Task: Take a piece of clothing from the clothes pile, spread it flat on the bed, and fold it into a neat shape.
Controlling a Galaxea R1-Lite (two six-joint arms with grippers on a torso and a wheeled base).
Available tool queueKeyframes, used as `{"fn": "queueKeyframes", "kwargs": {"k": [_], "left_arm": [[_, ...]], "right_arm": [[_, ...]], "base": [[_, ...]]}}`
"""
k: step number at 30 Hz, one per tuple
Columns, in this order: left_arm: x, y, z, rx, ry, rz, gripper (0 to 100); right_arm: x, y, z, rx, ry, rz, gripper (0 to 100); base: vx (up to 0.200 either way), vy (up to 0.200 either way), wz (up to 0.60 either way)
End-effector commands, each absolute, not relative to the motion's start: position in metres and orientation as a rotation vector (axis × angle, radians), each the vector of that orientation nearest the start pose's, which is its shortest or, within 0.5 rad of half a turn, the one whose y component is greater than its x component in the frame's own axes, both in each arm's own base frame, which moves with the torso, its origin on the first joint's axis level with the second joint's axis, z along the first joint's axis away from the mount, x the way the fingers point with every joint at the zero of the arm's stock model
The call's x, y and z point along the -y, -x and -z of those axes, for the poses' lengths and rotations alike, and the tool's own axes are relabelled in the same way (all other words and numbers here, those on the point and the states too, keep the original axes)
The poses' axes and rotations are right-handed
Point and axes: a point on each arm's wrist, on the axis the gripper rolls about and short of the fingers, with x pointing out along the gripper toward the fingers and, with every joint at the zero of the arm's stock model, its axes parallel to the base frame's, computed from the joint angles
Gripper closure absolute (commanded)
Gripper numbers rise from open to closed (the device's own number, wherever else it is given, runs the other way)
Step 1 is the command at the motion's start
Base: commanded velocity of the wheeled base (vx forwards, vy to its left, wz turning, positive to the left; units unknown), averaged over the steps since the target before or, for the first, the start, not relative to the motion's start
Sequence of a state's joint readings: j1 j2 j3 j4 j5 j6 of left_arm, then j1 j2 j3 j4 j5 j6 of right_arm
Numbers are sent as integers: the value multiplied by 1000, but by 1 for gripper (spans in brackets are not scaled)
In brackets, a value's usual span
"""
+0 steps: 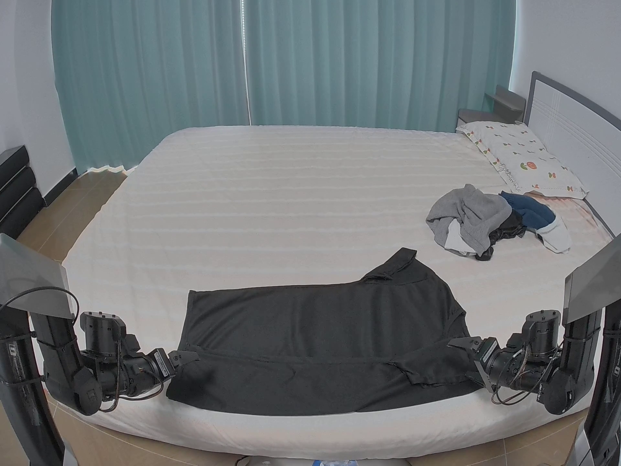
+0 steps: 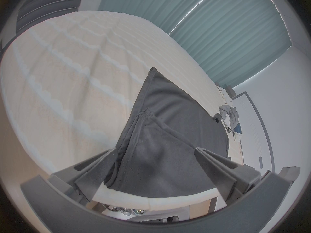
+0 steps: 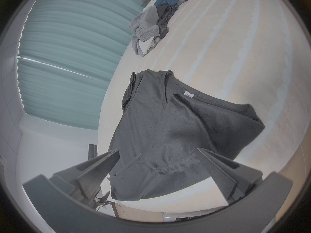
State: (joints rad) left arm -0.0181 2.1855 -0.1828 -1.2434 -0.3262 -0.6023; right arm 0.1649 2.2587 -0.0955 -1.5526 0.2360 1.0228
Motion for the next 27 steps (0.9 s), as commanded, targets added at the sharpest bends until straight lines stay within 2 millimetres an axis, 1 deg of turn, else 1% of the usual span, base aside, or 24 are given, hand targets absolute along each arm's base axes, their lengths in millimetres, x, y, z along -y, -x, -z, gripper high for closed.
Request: {"fn": "queueKeyframes", "kwargs": {"k": [1, 7, 10, 12, 15, 17, 21, 27], "left_arm": [[12, -242, 17, -837, 685, 91, 0], [9, -255, 12, -772, 684, 105, 0], [9, -263, 13, -756, 680, 113, 0], [9, -272, 12, -731, 673, 125, 0], [12, -279, 11, -720, 665, 140, 0], [13, -280, 11, -725, 652, 148, 0], [13, -279, 23, -786, 559, 163, 0], [13, -278, 31, -810, 558, 177, 0]], "right_arm": [[-44, -235, 14, -753, -999, -43, 0], [-46, -234, 16, -763, -994, -44, 0], [-46, -234, 16, -764, -994, -43, 0], [-46, -234, 16, -764, -994, -43, 0], [-46, -234, 16, -766, -994, -44, 0], [-46, -234, 16, -766, -994, -44, 0], [-46, -234, 16, -766, -994, -44, 0], [-46, -234, 16, -766, -992, -44, 0]], "base": [[-200, 0, 0], [0, 0, 0], [0, 0, 0], [0, 0, 0], [0, 0, 0], [0, 0, 0], [0, 0, 0], [0, 0, 0]]}}
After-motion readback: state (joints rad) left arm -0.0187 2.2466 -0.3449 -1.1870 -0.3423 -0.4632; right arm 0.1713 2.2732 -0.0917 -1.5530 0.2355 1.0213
